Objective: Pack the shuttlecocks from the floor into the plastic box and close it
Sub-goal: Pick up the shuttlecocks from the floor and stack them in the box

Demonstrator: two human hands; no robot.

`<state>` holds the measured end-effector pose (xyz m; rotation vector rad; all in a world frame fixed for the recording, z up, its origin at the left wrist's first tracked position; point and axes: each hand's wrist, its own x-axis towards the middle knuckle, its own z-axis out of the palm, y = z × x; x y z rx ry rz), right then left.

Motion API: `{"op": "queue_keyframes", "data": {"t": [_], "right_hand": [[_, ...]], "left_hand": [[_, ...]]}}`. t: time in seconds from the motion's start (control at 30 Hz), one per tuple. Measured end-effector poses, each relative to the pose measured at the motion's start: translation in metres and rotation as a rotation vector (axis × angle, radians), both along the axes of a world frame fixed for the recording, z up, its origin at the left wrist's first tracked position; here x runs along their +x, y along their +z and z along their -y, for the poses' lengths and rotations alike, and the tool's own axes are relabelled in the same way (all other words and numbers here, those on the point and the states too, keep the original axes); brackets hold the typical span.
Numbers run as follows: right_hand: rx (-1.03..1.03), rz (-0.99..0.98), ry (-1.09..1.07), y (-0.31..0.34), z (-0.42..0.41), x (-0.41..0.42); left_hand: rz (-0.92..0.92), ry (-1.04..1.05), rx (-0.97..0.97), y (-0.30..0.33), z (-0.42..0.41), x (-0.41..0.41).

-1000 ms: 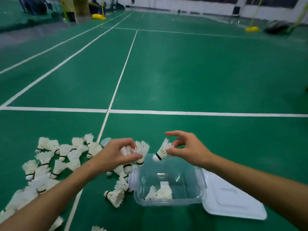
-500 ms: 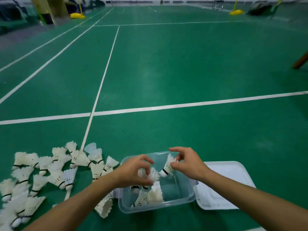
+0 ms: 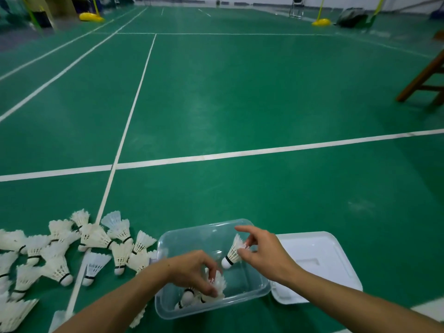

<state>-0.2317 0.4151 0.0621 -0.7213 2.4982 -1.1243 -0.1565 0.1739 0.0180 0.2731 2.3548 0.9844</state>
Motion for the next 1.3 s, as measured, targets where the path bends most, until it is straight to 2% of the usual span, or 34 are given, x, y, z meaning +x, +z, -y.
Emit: {"op": "queue_keyframes", "data": {"t": [0.3, 0.5, 0.97, 1.3], "right_hand": [[0.028, 0.005, 0.004, -0.014, 0.001, 0.003], [0.139, 0.014, 0.088, -0.023, 0.014, 0.016], [0.270, 0.509, 0.103, -0.041, 0.034, 0.019], [0.537, 0.349, 0.343, -0.036, 0.049, 0.020]], "left_hand": [[-0.041, -0.093, -0.140, 0.016, -0.001, -0.004], [-0.103, -0.108, -0.147, 0.023, 0.006, 0.005], [-0.109, -0.094, -0.097, 0.018, 0.007, 0.008], [-0.069, -0.065, -0.113, 0.017, 0.003, 0.007]]}}
